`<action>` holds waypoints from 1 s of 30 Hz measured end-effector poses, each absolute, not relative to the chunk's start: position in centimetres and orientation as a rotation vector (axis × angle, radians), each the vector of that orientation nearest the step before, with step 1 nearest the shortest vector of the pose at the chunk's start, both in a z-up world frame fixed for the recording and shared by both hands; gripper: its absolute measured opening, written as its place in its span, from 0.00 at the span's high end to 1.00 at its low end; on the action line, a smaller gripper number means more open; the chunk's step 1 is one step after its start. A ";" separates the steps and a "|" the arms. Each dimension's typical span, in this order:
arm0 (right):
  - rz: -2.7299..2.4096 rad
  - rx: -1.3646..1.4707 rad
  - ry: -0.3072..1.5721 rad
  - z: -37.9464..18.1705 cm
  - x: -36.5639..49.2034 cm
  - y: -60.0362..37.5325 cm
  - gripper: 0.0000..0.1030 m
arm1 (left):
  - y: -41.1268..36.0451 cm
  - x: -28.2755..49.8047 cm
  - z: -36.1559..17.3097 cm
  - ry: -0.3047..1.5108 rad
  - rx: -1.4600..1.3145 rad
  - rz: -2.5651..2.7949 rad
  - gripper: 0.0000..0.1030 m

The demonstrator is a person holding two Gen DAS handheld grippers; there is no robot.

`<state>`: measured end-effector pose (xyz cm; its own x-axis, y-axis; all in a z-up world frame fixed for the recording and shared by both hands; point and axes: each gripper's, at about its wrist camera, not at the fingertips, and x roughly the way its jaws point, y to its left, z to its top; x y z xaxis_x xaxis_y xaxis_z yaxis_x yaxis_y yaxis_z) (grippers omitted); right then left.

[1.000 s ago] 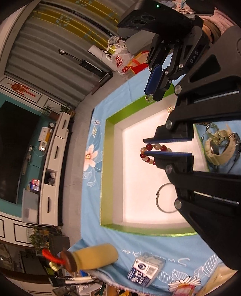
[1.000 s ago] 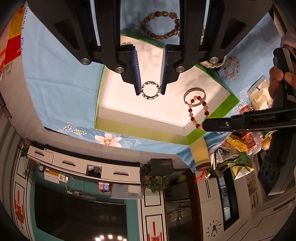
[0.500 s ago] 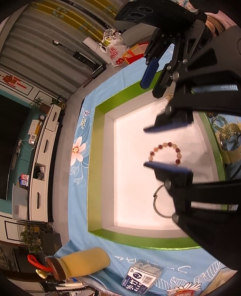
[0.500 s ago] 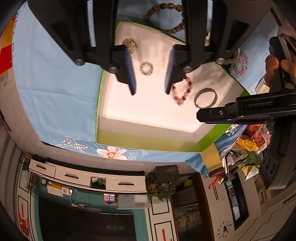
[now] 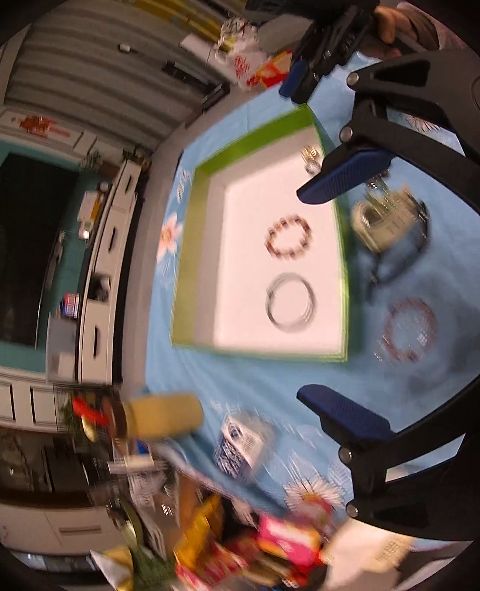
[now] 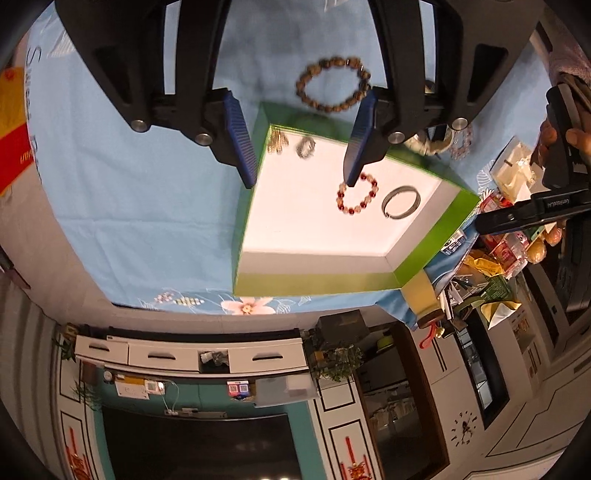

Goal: Organize jewelry
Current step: 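Withdraw both tools from the green box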

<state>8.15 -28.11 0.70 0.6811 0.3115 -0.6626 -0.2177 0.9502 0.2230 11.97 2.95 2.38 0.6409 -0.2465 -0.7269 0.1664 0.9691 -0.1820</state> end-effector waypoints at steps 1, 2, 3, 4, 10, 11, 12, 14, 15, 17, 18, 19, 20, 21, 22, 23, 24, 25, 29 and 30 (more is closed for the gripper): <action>0.296 0.138 0.770 0.6 7.6 -28.3 0.52 | 3.7 11.2 2.2 0.850 -0.101 -0.212 0.03; 0.295 0.145 0.773 0.5 7.1 -28.4 0.51 | 4.3 10.5 2.1 0.855 -0.102 -0.196 0.02; 0.296 0.151 0.776 0.4 6.7 -28.5 0.50 | 4.9 9.9 2.0 0.861 -0.104 -0.181 0.02; 0.296 0.160 0.782 0.2 6.2 -28.6 0.48 | 5.4 9.1 1.7 0.872 -0.105 -0.162 0.02; 0.297 0.168 0.816 -0.6 3.6 -28.6 0.47 | 7.7 5.7 0.1 0.928 -0.133 -0.096 0.02; 0.299 0.168 0.820 -0.7 3.2 -28.5 0.47 | 7.9 5.2 -0.1 0.935 -0.136 -0.090 0.02; 0.301 0.168 0.826 -0.8 2.7 -28.5 0.47 | 8.0 4.9 -0.3 0.940 -0.136 -0.084 0.02; 0.302 0.167 0.833 -0.9 2.0 -28.4 0.47 | 8.2 4.0 -0.7 0.956 -0.132 -0.074 0.02; 0.304 0.167 0.838 -1.0 1.6 -28.3 0.47 | 8.3 3.7 -0.8 0.960 -0.129 -0.071 0.02; 0.306 0.170 0.846 -1.1 0.8 -28.3 0.47 | 8.3 2.7 -1.0 0.966 -0.126 -0.071 0.02; 0.307 0.170 0.849 -1.2 0.5 -28.2 0.47 | 8.4 2.3 -1.1 0.967 -0.126 -0.072 0.02; 0.307 0.170 0.853 -1.3 0.2 -28.2 0.47 | 8.3 1.8 -1.2 0.970 -0.125 -0.072 0.02; 0.308 0.169 0.856 -1.4 0.0 -28.2 0.47 | 8.2 1.4 -1.3 0.972 -0.124 -0.073 0.02; 0.311 0.170 0.860 -1.5 -0.4 -28.2 0.47 | 8.2 1.1 -1.3 0.974 -0.120 -0.075 0.02; 0.313 0.171 0.865 -1.7 -0.7 -28.1 0.47 | 8.1 0.7 -1.5 0.976 -0.116 -0.076 0.02; 0.316 0.170 0.869 -1.7 -0.9 -27.9 0.47 | 8.0 0.5 -1.5 0.979 -0.113 -0.077 0.02; 0.320 0.166 0.876 -1.9 -1.2 -27.8 0.47 | 7.9 0.2 -1.7 0.982 -0.109 -0.081 0.02; 0.323 0.161 0.881 -2.0 -1.5 -27.6 0.47 | 7.8 0.0 -1.7 0.984 -0.106 -0.083 0.02; 0.338 0.154 0.895 -2.4 -2.1 -27.0 0.47 | 7.6 -0.6 -2.1 0.995 -0.106 -0.093 0.02; 0.341 0.150 0.896 -2.5 -2.2 -26.8 0.47 | 7.5 -0.7 -2.2 0.995 -0.108 -0.096 0.02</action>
